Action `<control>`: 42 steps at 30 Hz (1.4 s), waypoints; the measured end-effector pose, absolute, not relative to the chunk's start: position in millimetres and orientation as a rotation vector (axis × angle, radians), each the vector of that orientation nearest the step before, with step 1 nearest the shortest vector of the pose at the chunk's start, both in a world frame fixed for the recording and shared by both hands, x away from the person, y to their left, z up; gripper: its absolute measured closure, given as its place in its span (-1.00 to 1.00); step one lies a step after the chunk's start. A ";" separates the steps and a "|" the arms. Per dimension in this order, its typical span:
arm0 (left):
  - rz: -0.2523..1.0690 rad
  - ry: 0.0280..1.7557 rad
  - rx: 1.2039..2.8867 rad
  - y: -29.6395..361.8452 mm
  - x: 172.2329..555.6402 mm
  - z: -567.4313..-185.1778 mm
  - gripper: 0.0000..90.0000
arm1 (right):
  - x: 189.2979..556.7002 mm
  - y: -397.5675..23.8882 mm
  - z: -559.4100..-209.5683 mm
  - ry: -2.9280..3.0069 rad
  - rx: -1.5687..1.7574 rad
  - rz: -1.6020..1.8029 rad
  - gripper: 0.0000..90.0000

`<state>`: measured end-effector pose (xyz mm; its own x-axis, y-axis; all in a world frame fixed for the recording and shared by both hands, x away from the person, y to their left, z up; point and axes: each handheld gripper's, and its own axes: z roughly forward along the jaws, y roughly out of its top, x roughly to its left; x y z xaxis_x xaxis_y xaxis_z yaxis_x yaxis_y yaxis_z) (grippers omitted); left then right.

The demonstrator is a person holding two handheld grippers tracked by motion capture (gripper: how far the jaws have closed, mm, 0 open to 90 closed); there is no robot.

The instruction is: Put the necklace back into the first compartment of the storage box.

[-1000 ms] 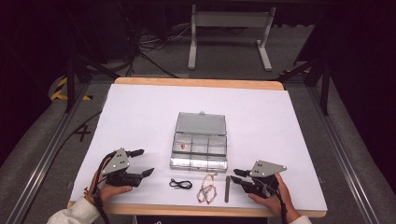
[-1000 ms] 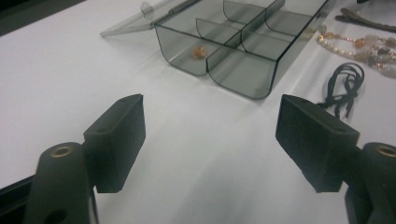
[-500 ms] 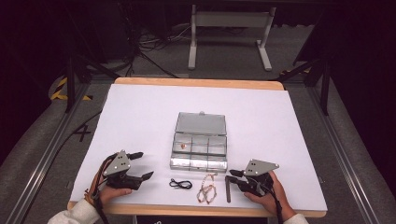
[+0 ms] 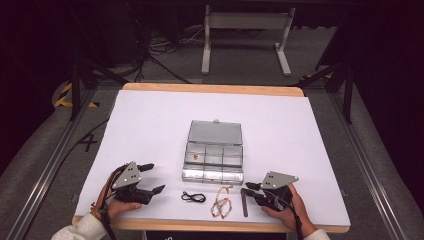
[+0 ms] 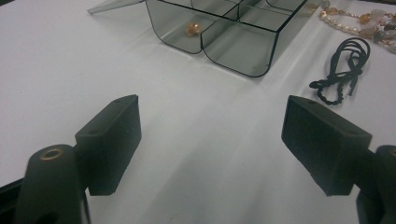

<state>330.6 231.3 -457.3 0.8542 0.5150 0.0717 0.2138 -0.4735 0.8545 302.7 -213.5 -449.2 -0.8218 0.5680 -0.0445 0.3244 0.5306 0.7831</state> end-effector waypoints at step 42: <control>0.389 0.516 2.093 229.7 331.0 -457.7 -0.56 | 283.5 -159.7 -442.5 2.600 0.581 1.246 0.43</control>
